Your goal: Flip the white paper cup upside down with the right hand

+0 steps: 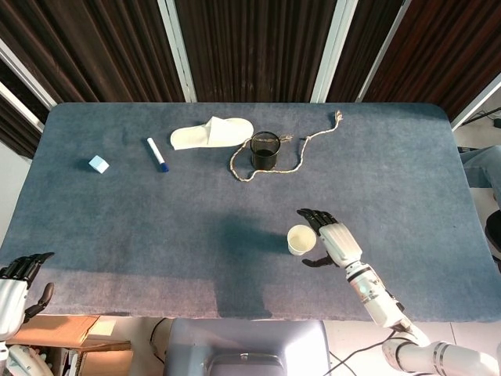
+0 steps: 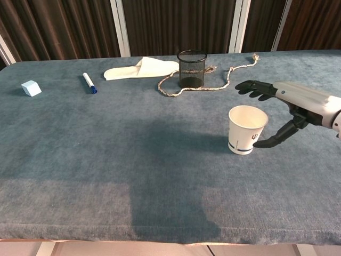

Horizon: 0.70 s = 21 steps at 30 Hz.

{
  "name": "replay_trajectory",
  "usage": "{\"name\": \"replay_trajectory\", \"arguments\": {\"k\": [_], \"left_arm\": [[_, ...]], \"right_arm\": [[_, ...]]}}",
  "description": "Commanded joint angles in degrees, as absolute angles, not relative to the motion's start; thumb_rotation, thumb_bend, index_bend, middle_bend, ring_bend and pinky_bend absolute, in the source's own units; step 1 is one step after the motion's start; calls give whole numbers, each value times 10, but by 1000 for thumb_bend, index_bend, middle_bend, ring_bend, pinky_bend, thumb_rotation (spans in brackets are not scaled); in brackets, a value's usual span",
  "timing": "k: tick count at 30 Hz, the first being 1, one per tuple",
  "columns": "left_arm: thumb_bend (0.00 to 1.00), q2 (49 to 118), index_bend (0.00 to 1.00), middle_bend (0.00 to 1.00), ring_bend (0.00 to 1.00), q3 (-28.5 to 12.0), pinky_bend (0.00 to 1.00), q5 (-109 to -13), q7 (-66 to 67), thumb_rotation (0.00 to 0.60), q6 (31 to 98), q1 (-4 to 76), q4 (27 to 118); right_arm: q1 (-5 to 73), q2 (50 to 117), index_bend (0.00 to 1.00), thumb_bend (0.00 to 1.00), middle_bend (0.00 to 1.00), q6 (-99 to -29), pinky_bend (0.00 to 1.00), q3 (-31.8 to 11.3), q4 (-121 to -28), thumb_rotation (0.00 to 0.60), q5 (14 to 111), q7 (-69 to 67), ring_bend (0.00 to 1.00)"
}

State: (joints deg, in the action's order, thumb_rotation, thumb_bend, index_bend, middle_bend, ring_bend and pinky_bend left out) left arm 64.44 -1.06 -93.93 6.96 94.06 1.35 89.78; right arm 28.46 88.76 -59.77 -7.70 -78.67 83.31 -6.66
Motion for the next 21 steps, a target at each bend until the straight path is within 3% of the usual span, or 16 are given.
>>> {"name": "replay_trajectory", "arguments": {"k": [1,6,12,17,21], "left_arm": [[379,644,276,321,310,-10,533,-940,68,600,942,13,898],[379,643,289,322,310,-9,533,-945,68,600,942,14,898],[378,641,308,322,310,-8,533,-943,65,600,940,14,900],[379,641,347,322,310,-8,533,-944,67,600,941,14,901],[379,641,361,321,310,-8,533,-944,69,600,942,13,902]], "right_arm": [[290,897,256,253,244,-598,280,-76,-778,600,833,-66,192],[296,916,337,253,297,-601,355,-74,-757,600,833,-66,271],[298,941,475,295,379,-615,512,-71,-724,600,834,-53,405],[294,955,539,399,429,-641,564,-72,-702,600,841,-60,459],[289,952,552,419,437,-675,572,-71,-697,600,858,-62,471]]}}
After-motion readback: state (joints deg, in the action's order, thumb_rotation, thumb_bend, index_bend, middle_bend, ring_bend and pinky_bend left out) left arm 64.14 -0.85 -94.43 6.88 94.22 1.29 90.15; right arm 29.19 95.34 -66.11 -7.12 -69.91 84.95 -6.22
